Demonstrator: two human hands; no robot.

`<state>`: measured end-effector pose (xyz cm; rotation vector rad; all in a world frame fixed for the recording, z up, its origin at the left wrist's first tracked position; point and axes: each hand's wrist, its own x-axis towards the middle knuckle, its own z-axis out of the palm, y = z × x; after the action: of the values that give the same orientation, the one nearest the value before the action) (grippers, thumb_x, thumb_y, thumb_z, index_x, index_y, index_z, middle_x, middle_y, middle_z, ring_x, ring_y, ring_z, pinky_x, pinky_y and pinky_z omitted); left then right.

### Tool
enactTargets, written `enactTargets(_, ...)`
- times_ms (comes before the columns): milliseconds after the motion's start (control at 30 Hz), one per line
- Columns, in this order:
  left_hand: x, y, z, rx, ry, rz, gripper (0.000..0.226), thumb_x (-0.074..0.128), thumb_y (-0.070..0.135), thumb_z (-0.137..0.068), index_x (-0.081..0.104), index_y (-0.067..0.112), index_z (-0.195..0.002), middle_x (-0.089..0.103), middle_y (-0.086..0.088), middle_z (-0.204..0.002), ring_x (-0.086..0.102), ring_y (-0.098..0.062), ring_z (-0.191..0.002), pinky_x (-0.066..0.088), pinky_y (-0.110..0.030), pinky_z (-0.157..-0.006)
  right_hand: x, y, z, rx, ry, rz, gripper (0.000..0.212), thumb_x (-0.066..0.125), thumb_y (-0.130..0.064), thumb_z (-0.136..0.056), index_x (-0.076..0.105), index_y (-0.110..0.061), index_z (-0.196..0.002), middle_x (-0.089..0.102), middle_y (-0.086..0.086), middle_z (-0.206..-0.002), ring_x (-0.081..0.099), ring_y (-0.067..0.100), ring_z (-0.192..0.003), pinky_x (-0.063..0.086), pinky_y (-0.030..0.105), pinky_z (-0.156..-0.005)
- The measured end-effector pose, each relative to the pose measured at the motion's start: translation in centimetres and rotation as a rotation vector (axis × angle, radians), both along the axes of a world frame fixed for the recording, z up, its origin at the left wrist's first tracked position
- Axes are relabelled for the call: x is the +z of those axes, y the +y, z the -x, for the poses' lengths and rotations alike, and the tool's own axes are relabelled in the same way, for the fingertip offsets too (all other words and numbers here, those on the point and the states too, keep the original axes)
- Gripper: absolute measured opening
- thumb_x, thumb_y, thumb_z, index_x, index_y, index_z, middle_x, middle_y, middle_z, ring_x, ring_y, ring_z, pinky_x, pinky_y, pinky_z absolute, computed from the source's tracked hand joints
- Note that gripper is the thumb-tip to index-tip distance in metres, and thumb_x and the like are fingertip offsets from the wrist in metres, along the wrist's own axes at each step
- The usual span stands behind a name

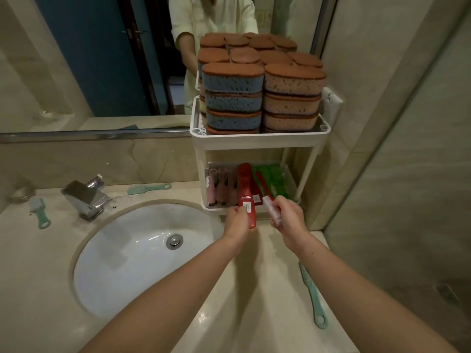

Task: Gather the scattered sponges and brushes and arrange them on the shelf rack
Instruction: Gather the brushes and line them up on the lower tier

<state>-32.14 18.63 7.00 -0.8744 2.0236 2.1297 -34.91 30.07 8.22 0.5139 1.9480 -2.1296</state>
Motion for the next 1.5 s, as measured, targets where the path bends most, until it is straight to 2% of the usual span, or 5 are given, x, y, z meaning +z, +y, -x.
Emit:
enactTargets(167, 1.2, 0.1, 3.8, -0.080, 0.041, 0.015, 0.039, 0.033, 0.028, -0.102, 0.033, 0.018, -0.139, 0.058, -0.008, -0.119, 0.056, -0.024, -0.104, 0.044, -0.036, -0.091, 0.2, 0.5, 3.4, -0.057, 0.057, -0.129, 0.009, 0.063, -0.018, -0.089, 0.063, -0.013, -0.096, 0.067, 0.008, -0.100, 0.063, 0.026, -0.098, 0.052, 0.042, -0.089)
enactTargets(667, -0.2, 0.6, 13.3, -0.217, -0.167, 0.101, 0.016, 0.053, 0.017, -0.096, 0.058, 0.012, -0.111, 0.060, -0.010, -0.100, 0.052, -0.021, -0.080, 0.043, -0.024, -0.058, -1.0, 0.2, 9.7, 0.163, 0.110, -0.784, 0.027, 0.060, -0.027, -0.093, 0.064, -0.021, -0.119, 0.065, 0.004, -0.121, 0.060, 0.028, -0.113, 0.048, 0.034, -0.089)
enactTargets(1033, -1.9, 0.3, 14.0, -0.212, -0.123, 0.173, 0.039, 0.058, 0.017, -0.095, 0.051, 0.014, -0.133, 0.059, -0.012, -0.123, 0.058, -0.024, -0.090, 0.051, -0.022, -0.054, -2.7, -0.4, 10.5, 0.183, 0.079, -0.692, 0.030, 0.051, -0.019, -0.096, 0.063, -0.015, -0.124, 0.064, 0.009, -0.123, 0.057, 0.030, -0.115, 0.044, 0.029, -0.089)
enactTargets(1233, -1.3, 0.5, 14.3, -0.207, -0.159, 0.070, 0.034, 0.055, 0.014, -0.096, 0.054, 0.009, -0.130, 0.057, -0.017, -0.128, 0.060, -0.035, -0.110, 0.057, -0.043, -0.083, -2.5, -1.2, 11.1, 0.099, 0.055, -0.588, 0.030, 0.042, -0.010, -0.095, 0.065, -0.009, -0.113, 0.066, 0.015, -0.113, 0.059, 0.035, -0.107, 0.050, 0.042, -0.093)
enactTargets(1500, -1.6, 0.8, 14.5, -0.315, -0.142, 0.182, 0.011, 0.063, 0.014, -0.091, 0.065, 0.010, -0.101, 0.069, -0.016, -0.100, 0.070, -0.028, -0.081, 0.060, -0.045, -0.074, -2.9, -0.2, 10.8, 0.110, 0.050, -0.398, 0.043, 0.038, -0.002, -0.095, 0.056, -0.008, -0.134, 0.059, 0.012, -0.133, 0.055, 0.028, -0.119, 0.046, 0.037, -0.102)
